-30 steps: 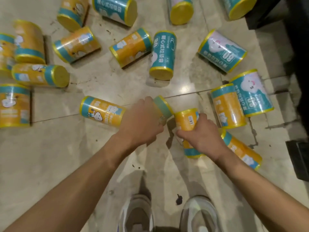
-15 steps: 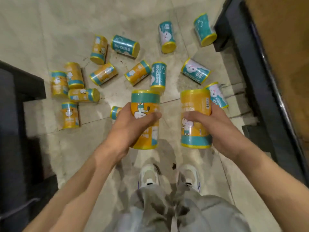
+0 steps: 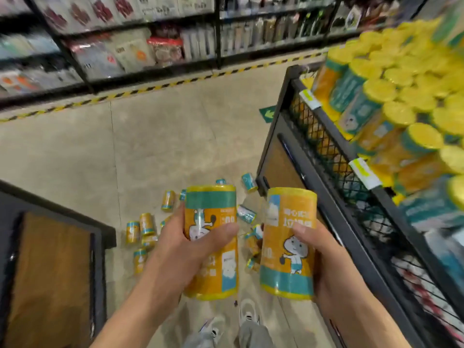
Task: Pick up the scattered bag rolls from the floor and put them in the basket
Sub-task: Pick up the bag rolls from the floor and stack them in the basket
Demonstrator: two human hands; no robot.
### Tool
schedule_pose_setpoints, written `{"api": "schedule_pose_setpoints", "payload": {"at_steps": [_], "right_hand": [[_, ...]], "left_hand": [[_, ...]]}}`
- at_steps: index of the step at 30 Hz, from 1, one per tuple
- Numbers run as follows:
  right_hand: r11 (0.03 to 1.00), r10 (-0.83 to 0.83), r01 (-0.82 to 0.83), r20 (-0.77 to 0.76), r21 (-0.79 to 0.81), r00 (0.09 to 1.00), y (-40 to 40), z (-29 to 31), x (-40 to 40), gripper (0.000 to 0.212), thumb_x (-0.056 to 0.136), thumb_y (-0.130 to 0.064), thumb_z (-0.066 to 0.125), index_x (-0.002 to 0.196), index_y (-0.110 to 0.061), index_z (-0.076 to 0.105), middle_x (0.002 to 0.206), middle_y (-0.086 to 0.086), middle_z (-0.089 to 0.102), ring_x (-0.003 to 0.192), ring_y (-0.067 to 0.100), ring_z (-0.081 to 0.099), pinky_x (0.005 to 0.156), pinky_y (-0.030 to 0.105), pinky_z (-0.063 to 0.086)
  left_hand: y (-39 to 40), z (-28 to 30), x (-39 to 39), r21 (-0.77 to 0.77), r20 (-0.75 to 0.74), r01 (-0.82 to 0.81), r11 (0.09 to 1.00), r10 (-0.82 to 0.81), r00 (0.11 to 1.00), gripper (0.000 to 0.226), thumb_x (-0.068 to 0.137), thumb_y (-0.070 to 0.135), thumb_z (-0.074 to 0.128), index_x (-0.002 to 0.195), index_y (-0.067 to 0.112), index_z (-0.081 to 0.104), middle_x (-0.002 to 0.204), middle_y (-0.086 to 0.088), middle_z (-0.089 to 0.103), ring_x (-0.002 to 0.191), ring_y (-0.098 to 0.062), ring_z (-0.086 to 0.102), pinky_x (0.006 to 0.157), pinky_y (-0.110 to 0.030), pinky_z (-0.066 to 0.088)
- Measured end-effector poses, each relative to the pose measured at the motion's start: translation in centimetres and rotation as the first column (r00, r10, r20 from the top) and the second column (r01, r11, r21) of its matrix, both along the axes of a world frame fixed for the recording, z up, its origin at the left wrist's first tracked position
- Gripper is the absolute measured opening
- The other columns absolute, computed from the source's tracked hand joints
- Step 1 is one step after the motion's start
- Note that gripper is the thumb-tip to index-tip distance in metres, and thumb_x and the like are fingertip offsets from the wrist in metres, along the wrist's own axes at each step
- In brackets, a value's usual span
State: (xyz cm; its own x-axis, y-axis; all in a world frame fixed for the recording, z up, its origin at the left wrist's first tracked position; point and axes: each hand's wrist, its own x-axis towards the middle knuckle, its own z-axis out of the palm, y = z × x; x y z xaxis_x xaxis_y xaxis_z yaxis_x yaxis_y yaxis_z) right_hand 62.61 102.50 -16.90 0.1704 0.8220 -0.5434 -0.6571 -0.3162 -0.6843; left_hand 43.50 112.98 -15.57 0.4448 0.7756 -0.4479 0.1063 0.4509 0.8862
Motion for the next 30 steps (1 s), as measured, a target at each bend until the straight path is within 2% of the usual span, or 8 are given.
{"api": "schedule_pose_setpoints", "payload": {"at_steps": [4, 7, 10, 13, 15, 17, 23, 30], "right_hand": [[0.985, -0.075, 0.069, 0.032, 0.156, 0.997, -2.3, 9.2, -1.1, 0.073, 0.034, -0.047, 0.097, 0.097, -0.016, 0.081, 0.097, 0.02, 0.076, 0.078, 0.031, 0.075, 0.075, 0.047, 0.062], [0.952, -0.237, 0.208, 0.112, 0.225, 0.965, -4.7, 13.3, -2.0, 0.054, 0.056, -0.033, 0.087, 0.107, -0.017, 0.078, 0.097, 0.016, 0.076, 0.079, 0.029, 0.075, 0.071, 0.043, 0.062], [0.887, -0.416, 0.37, 0.132, 0.276, 0.9, -7.6, 15.9, -3.0, 0.068, 0.061, -0.027, 0.078, 0.124, -0.005, 0.065, 0.097, 0.018, 0.073, 0.077, 0.03, 0.073, 0.07, 0.044, 0.062], [0.816, -0.55, 0.484, 0.171, 0.315, 0.817, -11.6, 17.7, -3.7, 0.093, 0.046, -0.028, 0.094, 0.127, 0.001, 0.06, 0.094, 0.02, 0.071, 0.075, 0.03, 0.073, 0.066, 0.043, 0.063], [0.763, -0.633, 0.561, 0.198, 0.32, 0.748, -15.1, 18.7, -4.2, 0.106, 0.037, -0.039, 0.098, 0.127, 0.001, 0.059, 0.094, 0.02, 0.071, 0.073, 0.029, 0.073, 0.064, 0.043, 0.063], [0.702, -0.706, 0.628, 0.209, 0.336, 0.677, -19.0, 19.4, -5.0, 0.106, 0.034, -0.042, 0.099, 0.124, -0.001, 0.062, 0.096, 0.02, 0.072, 0.075, 0.029, 0.073, 0.068, 0.044, 0.063], [0.473, -0.879, 0.802, 0.133, 0.365, 0.458, -31.7, 20.4, -9.2, 0.074, 0.035, -0.038, 0.099, 0.1, -0.011, 0.078, 0.09, 0.017, 0.076, 0.071, 0.029, 0.075, 0.062, 0.04, 0.061], [0.151, -0.976, 0.929, 0.2, 0.337, 0.086, -48.8, 20.9, -18.1, 0.1, 0.039, -0.044, 0.098, 0.125, -0.006, 0.065, 0.107, 0.022, 0.073, 0.086, 0.034, 0.074, 0.071, 0.045, 0.06]], "left_hand": [[0.3, 9.6, 1.3, 0.19, 0.021, 0.087, 0.978, -0.092, 0.996, 0.06, 0.05, 0.048, 0.086, 0.103, 0.026, 0.067, 0.096, -0.011, 0.075, 0.092, -0.039, 0.072, 0.079, -0.062, 0.058], [-0.4, 13.4, 2.5, 0.255, 0.056, 0.203, 0.945, -0.224, 0.973, 0.064, 0.052, 0.047, 0.084, 0.109, 0.023, 0.066, 0.1, -0.014, 0.075, 0.088, -0.036, 0.073, 0.076, -0.056, 0.061], [-2.2, 15.7, 4.0, 0.271, 0.098, 0.355, 0.894, -0.393, 0.914, 0.062, 0.059, 0.04, 0.086, 0.113, 0.02, 0.065, 0.098, -0.014, 0.075, 0.083, -0.033, 0.074, 0.072, -0.051, 0.062], [-4.9, 17.5, 5.7, 0.29, 0.121, 0.485, 0.825, -0.535, 0.836, 0.067, 0.056, 0.044, 0.085, 0.116, 0.02, 0.065, 0.097, -0.009, 0.076, 0.083, -0.03, 0.075, 0.066, -0.047, 0.061], [-7.3, 18.5, 6.8, 0.294, 0.141, 0.57, 0.767, -0.624, 0.768, 0.066, 0.058, 0.043, 0.086, 0.116, 0.021, 0.065, 0.096, -0.006, 0.076, 0.082, -0.027, 0.075, 0.064, -0.041, 0.059], [-10.2, 19.4, 7.8, 0.301, 0.157, 0.648, 0.7, -0.707, 0.69, 0.059, 0.062, 0.039, 0.084, 0.116, 0.024, 0.065, 0.095, -0.003, 0.076, 0.083, -0.024, 0.075, 0.064, -0.039, 0.058], [-21.8, 20.7, 9.5, 0.319, 0.182, 0.816, 0.482, -0.876, 0.447, 0.052, 0.062, 0.04, 0.08, 0.11, 0.027, 0.067, 0.09, 0.004, 0.077, 0.079, -0.016, 0.075, 0.064, -0.037, 0.059], [-40.7, 21.5, 7.5, 0.286, 0.198, 0.942, 0.175, -0.973, 0.12, 0.057, 0.056, 0.042, 0.086, 0.108, 0.026, 0.068, 0.093, 0.0, 0.078, 0.082, -0.02, 0.076, 0.063, -0.038, 0.062]]}}
